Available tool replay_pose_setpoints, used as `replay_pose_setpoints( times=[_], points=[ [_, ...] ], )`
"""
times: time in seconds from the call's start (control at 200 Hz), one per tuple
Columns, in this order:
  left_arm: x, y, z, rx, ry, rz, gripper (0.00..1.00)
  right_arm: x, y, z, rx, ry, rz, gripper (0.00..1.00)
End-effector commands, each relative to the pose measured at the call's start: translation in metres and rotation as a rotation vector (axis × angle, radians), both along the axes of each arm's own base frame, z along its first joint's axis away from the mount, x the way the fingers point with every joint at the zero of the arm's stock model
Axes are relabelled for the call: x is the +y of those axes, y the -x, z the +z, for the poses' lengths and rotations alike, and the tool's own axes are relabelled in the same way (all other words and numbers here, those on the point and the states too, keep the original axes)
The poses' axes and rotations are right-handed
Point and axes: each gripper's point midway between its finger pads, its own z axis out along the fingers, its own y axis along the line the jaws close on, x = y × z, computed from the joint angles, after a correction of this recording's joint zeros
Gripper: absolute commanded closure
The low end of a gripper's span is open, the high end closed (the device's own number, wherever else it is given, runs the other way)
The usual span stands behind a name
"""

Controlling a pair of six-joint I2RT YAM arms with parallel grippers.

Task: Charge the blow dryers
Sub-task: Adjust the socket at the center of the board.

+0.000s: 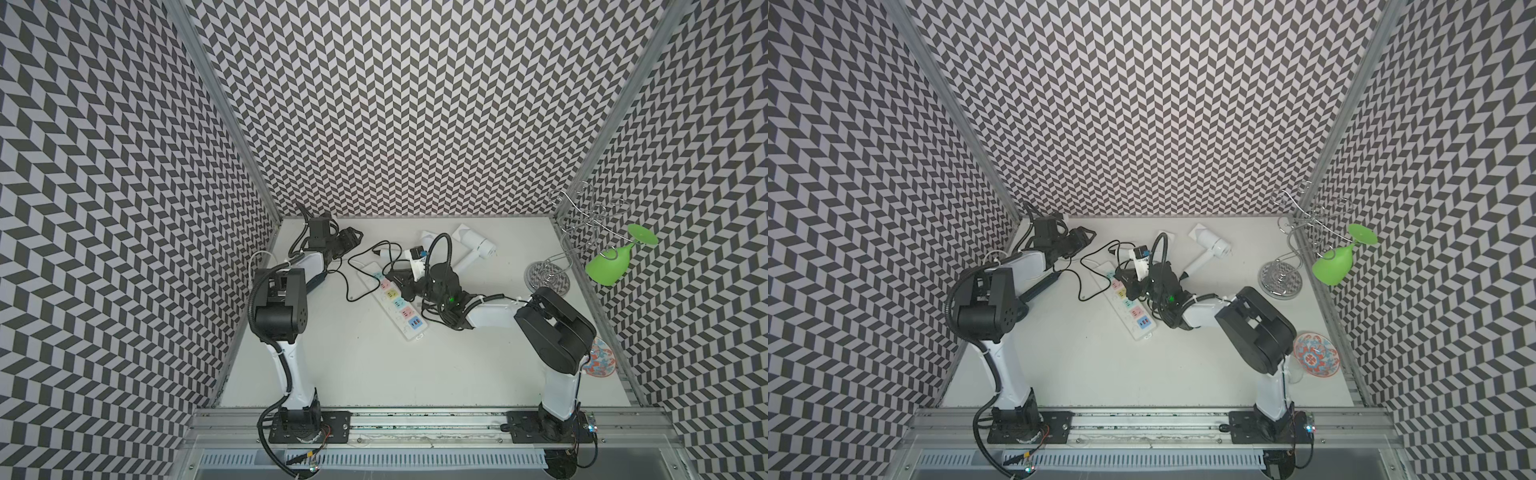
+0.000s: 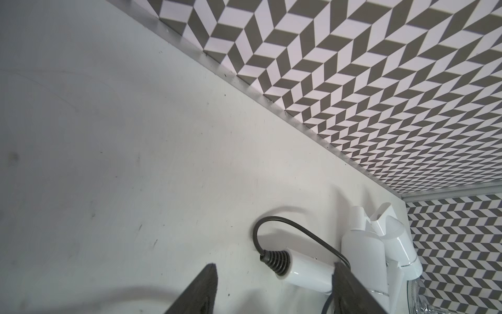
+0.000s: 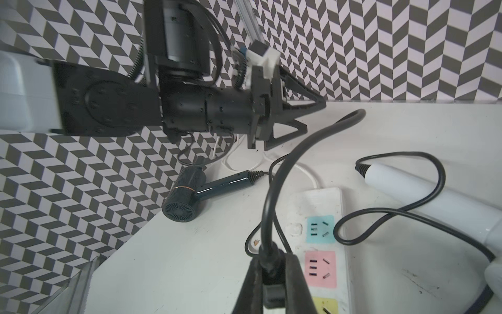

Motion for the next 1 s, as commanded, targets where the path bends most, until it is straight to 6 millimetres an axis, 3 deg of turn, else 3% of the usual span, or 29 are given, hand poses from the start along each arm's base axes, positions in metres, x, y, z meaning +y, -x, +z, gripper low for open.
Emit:
replay_pose_setpoints(
  times=[0.0, 0.355, 0.756, 0.996],
  points=[
    [-0.020, 0.007, -0.023, 0.078, 0.011, -0.100, 0.32, -0.001, -0.003, 0.015, -0.050, 0.028, -0.013, 1.00],
    [-0.061, 0.025, -0.064, 0.158, 0.007, -0.214, 0.32, -0.008, 0.004, 0.010, -0.044, 0.044, -0.013, 1.00],
    [-0.077, 0.062, -0.067, 0.147, -0.002, -0.293, 0.33, -0.005, 0.010, -0.007, -0.016, 0.040, 0.010, 1.00],
    [-0.092, 0.084, -0.075, 0.149, 0.003, -0.359, 0.33, 0.001, 0.027, -0.023, -0.016, 0.028, 0.048, 1.00]
  ],
)
